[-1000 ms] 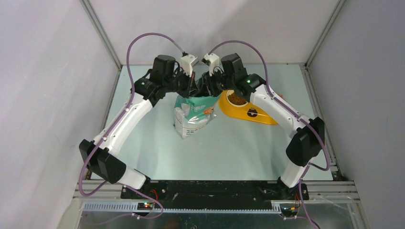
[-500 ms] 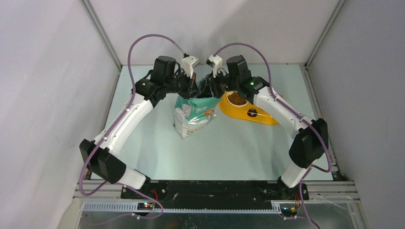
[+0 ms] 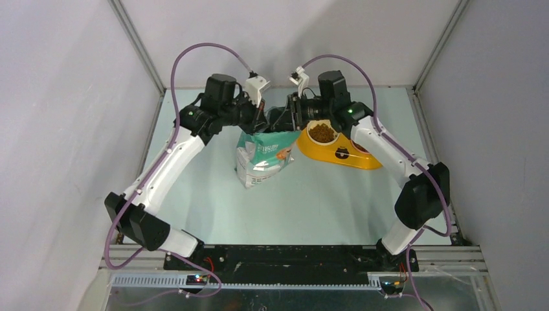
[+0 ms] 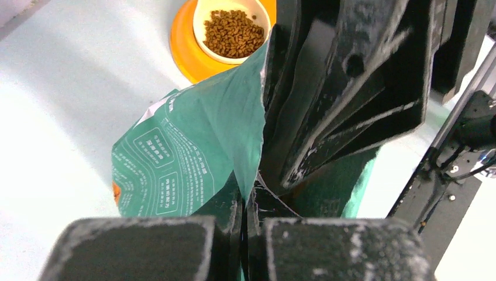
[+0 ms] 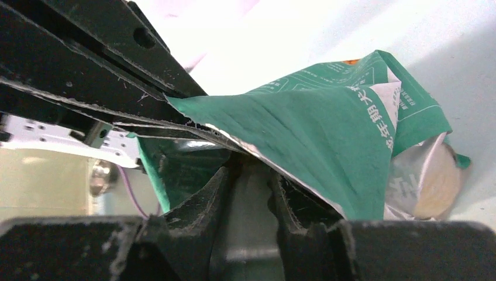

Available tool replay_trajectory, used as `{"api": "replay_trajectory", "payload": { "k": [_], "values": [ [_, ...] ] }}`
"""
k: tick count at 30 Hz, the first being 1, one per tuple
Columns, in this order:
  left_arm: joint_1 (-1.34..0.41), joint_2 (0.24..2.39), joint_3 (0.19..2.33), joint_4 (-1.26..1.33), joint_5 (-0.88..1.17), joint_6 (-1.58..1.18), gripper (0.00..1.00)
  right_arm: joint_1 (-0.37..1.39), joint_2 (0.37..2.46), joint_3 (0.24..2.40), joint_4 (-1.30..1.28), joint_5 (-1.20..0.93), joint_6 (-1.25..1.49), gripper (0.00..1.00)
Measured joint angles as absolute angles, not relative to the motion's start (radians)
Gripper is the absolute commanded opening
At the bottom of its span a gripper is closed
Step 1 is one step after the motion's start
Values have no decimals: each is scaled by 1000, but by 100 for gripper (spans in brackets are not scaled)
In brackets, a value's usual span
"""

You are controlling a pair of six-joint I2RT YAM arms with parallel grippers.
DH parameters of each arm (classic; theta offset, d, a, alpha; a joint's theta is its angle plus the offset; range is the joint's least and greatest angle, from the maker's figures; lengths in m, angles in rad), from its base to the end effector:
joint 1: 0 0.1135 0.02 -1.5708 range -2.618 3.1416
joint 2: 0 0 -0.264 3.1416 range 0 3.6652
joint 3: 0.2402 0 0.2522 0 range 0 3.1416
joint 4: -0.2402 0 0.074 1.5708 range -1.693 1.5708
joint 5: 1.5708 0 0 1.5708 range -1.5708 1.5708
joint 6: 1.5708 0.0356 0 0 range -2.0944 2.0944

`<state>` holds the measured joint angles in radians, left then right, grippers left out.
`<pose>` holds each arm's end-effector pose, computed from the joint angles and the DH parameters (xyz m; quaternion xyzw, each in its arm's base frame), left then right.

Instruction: Serve the pet food

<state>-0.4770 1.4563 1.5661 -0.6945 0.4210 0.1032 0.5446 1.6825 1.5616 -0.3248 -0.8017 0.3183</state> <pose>0.2736 -0.1578 0.4035 0.3412 0.7972 -0.2669 0.4206 0.3194 0.2234 0.3633 -0.2947 0.7504 0.5052 0.3080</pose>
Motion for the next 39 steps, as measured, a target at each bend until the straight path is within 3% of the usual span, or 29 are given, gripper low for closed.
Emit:
{"api": "replay_trajectory", "payload": {
  "k": [15,39],
  "values": [
    [-469,1456,1684,-884,342,297,0,426,1682,1408,145,-1000,969,0],
    [-517,1456,1719,-963,279,393,0,259,1617,1320,211,-1017,1251,0]
  ]
}}
